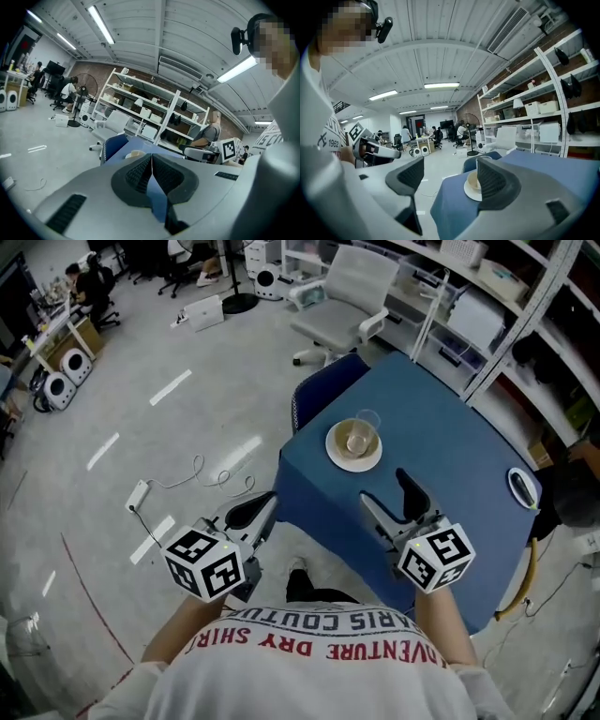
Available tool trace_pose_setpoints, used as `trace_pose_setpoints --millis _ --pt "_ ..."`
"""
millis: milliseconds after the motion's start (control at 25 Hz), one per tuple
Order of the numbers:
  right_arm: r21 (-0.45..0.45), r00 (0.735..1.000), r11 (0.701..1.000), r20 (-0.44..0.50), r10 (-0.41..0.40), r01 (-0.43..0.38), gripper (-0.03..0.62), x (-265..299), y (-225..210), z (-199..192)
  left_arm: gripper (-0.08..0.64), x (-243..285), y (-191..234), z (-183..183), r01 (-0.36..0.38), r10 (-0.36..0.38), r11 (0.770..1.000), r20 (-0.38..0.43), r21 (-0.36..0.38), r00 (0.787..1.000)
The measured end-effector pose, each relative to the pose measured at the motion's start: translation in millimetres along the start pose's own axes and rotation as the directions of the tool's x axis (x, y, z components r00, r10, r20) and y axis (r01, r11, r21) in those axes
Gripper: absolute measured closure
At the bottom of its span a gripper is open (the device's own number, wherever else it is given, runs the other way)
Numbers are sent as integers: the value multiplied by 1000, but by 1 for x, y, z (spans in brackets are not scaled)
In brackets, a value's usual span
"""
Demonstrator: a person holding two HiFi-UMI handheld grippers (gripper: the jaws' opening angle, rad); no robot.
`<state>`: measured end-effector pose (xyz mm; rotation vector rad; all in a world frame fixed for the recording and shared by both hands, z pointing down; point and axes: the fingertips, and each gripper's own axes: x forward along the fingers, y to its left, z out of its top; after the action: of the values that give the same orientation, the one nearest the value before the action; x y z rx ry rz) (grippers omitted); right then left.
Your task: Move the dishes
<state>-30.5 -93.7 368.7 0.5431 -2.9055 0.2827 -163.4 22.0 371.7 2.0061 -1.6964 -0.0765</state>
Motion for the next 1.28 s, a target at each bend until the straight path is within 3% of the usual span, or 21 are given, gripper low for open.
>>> trace_pose_setpoints --millis 240,600,760,1280 --pt "25 997 998 -52 -62 63 255 49 -49 -10 531 57 39 25 30 -30 1000 -60 9 998" --pt "-60 983 989 -115 -141 135 255 106 -97 -32 531 101 66 42 78 -75 997 -87 25 993" --pt "-88 973 982 -149 -176 164 255 122 -106 -47 531 108 78 37 91 -89 996 -102 13 991" --pt "-41 956 971 -172 -239 236 258 158 -120 -58 531 138 114 59 152 -149 988 -174 3 973"
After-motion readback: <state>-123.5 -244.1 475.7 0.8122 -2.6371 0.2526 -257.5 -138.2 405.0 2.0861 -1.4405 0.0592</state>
